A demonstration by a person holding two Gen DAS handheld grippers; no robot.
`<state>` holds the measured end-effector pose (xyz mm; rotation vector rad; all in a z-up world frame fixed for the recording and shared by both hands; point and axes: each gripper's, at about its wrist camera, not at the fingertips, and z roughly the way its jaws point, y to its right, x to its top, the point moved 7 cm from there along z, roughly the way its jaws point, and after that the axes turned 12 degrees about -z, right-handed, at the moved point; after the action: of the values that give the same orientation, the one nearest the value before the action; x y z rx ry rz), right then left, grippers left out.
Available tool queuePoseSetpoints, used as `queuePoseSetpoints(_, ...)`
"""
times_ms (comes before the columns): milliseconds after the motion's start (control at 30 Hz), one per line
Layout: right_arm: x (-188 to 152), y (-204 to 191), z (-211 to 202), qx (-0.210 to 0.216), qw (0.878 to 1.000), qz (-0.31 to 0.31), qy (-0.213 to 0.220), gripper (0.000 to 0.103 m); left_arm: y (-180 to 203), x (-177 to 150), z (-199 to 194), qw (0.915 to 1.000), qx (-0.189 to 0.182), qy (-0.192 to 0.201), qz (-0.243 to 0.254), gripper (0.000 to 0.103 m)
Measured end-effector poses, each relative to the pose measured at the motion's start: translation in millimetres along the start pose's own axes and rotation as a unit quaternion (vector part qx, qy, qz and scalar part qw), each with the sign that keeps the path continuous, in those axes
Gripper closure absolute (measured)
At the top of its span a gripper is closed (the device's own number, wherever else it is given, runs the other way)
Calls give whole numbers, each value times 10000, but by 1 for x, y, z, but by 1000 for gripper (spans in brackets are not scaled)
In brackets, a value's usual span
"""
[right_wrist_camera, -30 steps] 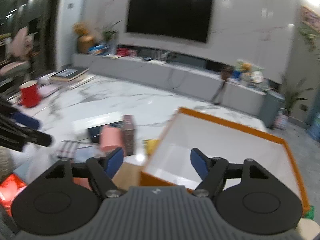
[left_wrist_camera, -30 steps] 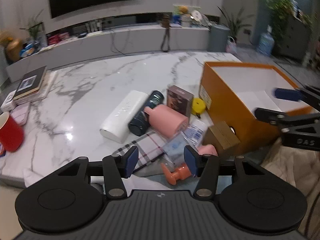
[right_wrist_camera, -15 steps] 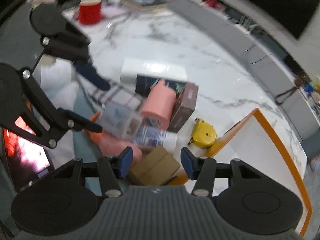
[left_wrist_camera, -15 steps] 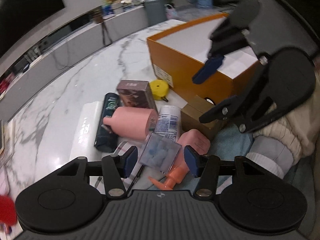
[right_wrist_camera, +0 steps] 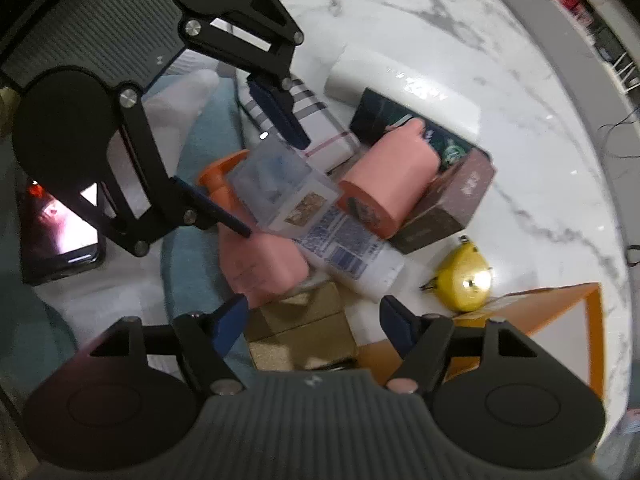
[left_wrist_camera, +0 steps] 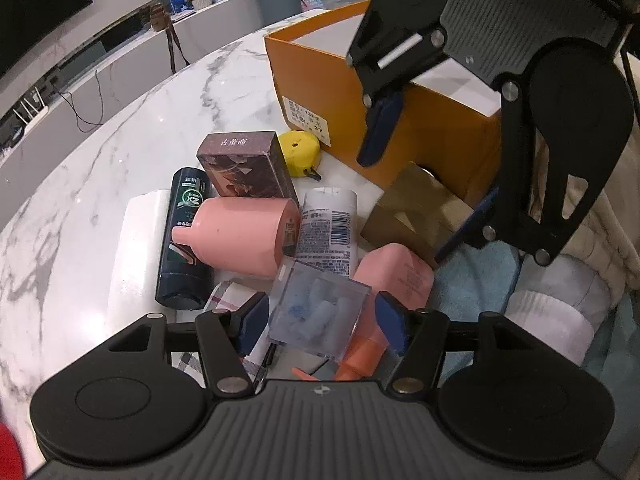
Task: Organize rigid objects
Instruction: 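Grasp the brown cardboard box with right tool while left tool reaches clear plastic box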
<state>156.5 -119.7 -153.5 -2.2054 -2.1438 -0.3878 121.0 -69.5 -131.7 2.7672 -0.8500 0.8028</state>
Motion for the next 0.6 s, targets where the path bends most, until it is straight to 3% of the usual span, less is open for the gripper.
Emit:
queuePoseSetpoints(267, 0, -12, 4, 310, 9987, -283, -276, 31, -6, 4, 0, 9998, -57, -76, -158, 36)
queuePoseSetpoints(467, 0, -9, 11, 154, 9992, -214, -310, 32, -3, 5, -1, 9997, 16, -139, -179, 40)
queuePoseSetpoints(600, -2, -3, 19, -3, 9993, -184, -332, 37, -3, 6, 1, 9998, 93, -96, -179, 37)
